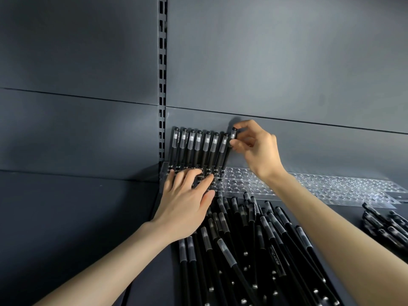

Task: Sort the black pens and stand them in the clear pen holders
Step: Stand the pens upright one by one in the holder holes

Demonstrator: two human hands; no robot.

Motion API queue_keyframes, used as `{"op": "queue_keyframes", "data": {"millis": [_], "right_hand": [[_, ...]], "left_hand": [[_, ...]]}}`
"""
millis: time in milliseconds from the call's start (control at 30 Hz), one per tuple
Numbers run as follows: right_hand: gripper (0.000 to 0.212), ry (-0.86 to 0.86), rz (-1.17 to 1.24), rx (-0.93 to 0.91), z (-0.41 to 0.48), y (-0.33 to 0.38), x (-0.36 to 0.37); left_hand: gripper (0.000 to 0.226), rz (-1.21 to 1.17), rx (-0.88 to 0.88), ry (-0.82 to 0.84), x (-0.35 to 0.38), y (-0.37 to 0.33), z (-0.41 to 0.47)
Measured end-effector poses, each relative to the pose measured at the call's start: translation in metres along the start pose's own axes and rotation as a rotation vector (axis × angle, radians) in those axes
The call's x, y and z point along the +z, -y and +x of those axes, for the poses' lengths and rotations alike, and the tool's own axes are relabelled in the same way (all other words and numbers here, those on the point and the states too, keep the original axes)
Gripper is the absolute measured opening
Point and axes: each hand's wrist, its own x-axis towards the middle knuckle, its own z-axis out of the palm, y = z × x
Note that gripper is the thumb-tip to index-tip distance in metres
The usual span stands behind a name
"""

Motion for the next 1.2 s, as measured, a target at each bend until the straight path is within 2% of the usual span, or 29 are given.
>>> {"op": "queue_keyframes", "data": {"millis": [200,500,667,800,900,1067,1200], "right_hand": [[0.033,0.043,0.027,0.033,0.001,0.001,-0.003],[0.024,0.015,-0.043,0.048,-0.009,0.0,0.0],[0.031,0.005,-0.075,0.023,-0.022,0.005,-0.004],[0.026,0.02,-0.092,-0.014,-0.041,0.012,-0.017],[0.018,0.016,-0.059,0.004,-0.061,0.013,-0.032],[0.014,0.185,-0.068,0.047,-0.107,0.002,-0.055],[0.036,0.4,-0.244,0.012,-0.14,-0.005,-0.07]], "left_hand": [[0.074,-0.027,0.002,-0.006,-0.001,-0.001,0.0],[0.082,-0.021,-0.029,0.035,-0.007,-0.005,-0.001],[0.048,-0.106,-0.069,0.044,-0.017,-0.015,-0.003],[0.046,-0.114,-0.054,-0.024,-0.028,-0.031,-0.012],[0.04,-0.135,-0.089,-0.013,-0.037,-0.047,-0.026],[0.048,-0.048,-0.267,0.025,-0.044,-0.083,-0.062],[0.069,0.011,-0.444,0.093,-0.044,-0.112,-0.09]]}}
